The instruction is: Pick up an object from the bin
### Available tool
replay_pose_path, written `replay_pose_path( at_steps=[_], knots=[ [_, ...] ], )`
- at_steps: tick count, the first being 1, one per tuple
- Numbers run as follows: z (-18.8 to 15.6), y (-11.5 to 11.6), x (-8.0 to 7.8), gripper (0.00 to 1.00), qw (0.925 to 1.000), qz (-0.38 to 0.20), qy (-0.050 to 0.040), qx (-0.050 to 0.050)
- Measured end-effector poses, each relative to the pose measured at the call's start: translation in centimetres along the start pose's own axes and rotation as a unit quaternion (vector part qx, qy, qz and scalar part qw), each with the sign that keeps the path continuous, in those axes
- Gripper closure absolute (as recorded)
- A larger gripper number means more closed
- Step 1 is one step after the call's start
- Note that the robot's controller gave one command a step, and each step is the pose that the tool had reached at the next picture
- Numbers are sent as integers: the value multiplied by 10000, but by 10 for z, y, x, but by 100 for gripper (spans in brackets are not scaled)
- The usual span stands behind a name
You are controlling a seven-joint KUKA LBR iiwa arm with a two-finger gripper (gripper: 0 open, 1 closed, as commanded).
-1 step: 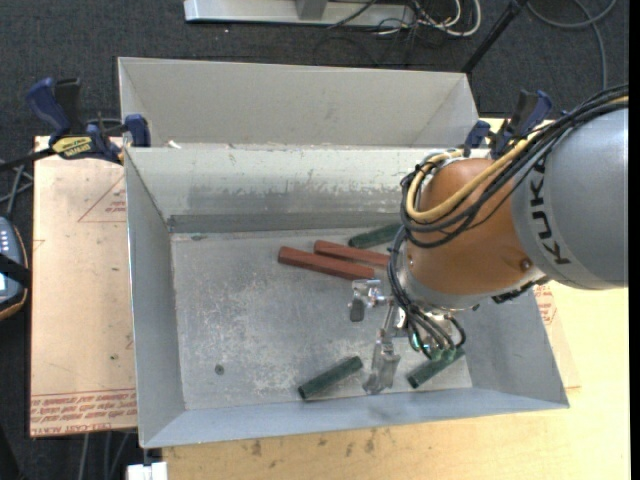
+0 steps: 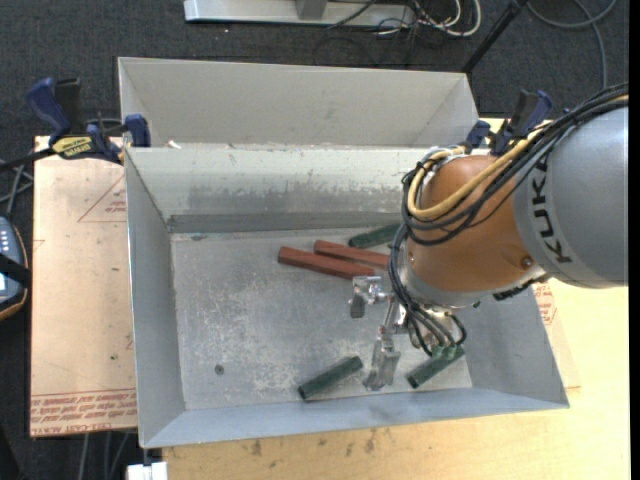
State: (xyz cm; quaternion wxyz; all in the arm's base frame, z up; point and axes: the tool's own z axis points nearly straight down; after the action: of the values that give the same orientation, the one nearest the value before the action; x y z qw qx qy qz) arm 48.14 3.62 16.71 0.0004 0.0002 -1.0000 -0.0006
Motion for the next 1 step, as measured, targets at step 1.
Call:
replay_pose_path(
  at_steps=[1],
  knots=[
    [95, 57, -6, 100, 9979, -653, -12, -4]
  ],
)
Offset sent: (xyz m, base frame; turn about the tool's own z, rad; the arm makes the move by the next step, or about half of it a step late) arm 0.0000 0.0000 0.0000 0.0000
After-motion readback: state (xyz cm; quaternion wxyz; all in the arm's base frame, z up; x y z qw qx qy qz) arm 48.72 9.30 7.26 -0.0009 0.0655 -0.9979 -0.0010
